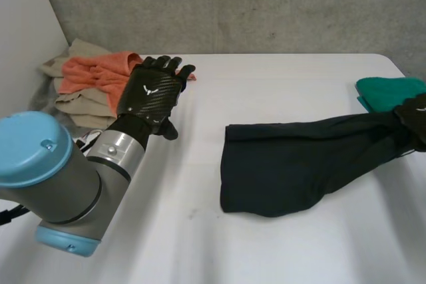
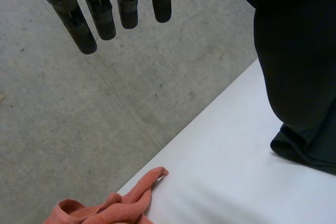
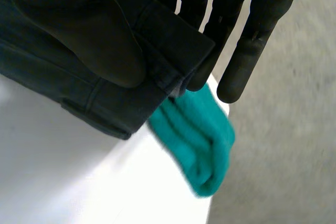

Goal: Fold the laundry.

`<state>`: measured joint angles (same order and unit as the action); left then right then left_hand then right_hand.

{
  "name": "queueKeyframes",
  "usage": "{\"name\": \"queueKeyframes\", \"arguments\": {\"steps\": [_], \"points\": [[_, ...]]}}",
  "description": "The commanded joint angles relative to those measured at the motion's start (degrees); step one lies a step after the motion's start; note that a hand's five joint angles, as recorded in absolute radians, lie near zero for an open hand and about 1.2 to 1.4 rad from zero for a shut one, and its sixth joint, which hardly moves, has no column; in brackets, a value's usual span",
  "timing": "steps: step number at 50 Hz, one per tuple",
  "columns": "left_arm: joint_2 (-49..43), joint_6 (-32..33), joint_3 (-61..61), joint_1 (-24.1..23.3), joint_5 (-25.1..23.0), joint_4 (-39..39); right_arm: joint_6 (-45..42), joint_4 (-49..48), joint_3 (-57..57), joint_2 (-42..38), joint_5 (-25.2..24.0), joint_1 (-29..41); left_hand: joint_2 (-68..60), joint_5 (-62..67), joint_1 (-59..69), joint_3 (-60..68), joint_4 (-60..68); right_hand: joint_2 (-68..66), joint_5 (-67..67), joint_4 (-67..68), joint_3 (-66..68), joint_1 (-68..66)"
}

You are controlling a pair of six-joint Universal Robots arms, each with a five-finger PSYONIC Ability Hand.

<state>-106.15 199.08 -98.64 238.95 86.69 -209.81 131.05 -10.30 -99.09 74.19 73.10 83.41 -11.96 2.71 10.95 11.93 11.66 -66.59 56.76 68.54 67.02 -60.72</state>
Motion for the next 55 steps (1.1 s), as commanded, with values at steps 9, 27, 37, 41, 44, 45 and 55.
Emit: {"name": "queueKeyframes", "arguments": {"steps": [9,27,37,41,44,45,55], "points": [[1.04,-1.06,0.82,-0.32,0.23,-0.16,-7.82,-11.24,0.57,-6.76,-13.77,36.28,1.96,-2.71,-0.95,-1.93,-1.66,-13.41,13.24,11.46,12.98,-19.28],[-10.37,-4.83,22.76,-5.49,1.37,6.4,36.92,-4.04,3.2,1.47,-5.87,26.03,1.58,-2.33,-0.57,-1.55,-1.28,56.59,-56.76,-58.54,-57.02,50.72],[-24.18,-7.21,39.57,-13.33,4.62,25.58,43.24,9.32,10.67,-2.28,-6.48,18.89,1.07,-1.82,-0.06,-1.05,-0.77,56.59,-56.76,-58.54,-57.02,50.72],[-28.84,-8.88,42.91,-14.56,7.26,28.4,40.52,14.16,16.12,-9.84,-6.13,18.89,1.24,-1.99,-0.23,-1.22,-0.94,56.59,-56.76,-58.54,-57.02,50.72],[-31.83,-8.88,44.23,-14.74,7.79,30.24,38.49,17.24,18.85,-13.71,-5.78,18.98,1.24,-1.99,-0.23,-1.22,-0.94,56.59,-56.76,-58.54,-57.02,50.72],[-32.53,-8.88,44.5,-14.74,7.88,30.94,38.05,17.76,19.2,-14.59,-6.04,18.98,1.24,-1.99,-0.23,-1.22,-0.94,56.59,-56.76,-58.54,-57.02,50.72],[-37.81,-8.88,47.4,-14.12,8.14,39.38,31.11,18.38,19.99,-21.37,-4.9,18.89,1.41,-2.15,-0.4,-1.38,-1.11,56.59,-56.76,-58.54,-57.02,50.72]]}}
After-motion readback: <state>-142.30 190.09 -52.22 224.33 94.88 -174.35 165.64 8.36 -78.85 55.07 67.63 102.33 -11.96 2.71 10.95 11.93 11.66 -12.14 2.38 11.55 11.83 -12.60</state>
